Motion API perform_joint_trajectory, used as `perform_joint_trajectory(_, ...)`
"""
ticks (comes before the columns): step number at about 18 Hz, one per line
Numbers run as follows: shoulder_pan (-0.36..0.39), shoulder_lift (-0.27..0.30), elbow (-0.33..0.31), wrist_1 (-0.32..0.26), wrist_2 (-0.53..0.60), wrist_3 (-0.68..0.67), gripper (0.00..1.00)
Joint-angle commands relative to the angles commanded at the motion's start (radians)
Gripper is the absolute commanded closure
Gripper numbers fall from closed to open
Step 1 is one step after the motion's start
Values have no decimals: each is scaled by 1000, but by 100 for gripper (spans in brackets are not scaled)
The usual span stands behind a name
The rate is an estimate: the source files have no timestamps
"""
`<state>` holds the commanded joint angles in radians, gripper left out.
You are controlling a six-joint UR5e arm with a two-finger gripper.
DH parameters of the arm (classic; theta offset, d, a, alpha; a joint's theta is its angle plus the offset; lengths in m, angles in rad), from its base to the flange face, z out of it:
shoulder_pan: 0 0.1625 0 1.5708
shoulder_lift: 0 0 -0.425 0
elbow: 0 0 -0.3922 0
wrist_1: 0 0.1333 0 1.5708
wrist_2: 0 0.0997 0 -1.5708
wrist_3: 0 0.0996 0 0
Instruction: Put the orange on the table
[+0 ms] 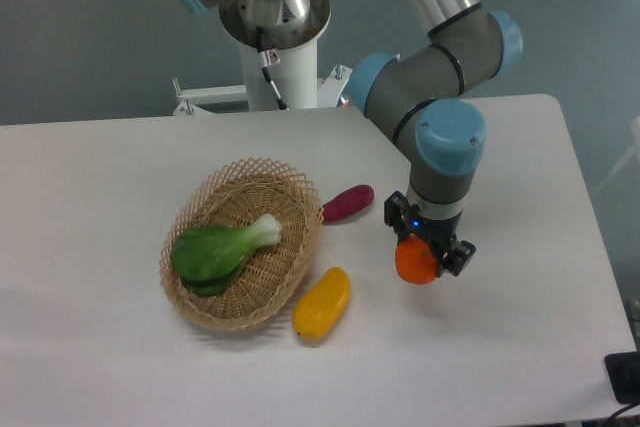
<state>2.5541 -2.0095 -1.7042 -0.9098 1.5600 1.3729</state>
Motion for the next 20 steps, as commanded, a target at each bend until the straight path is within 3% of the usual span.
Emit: perform_joint_trajectory(20,-28,-18,-66,11,3,-12,27)
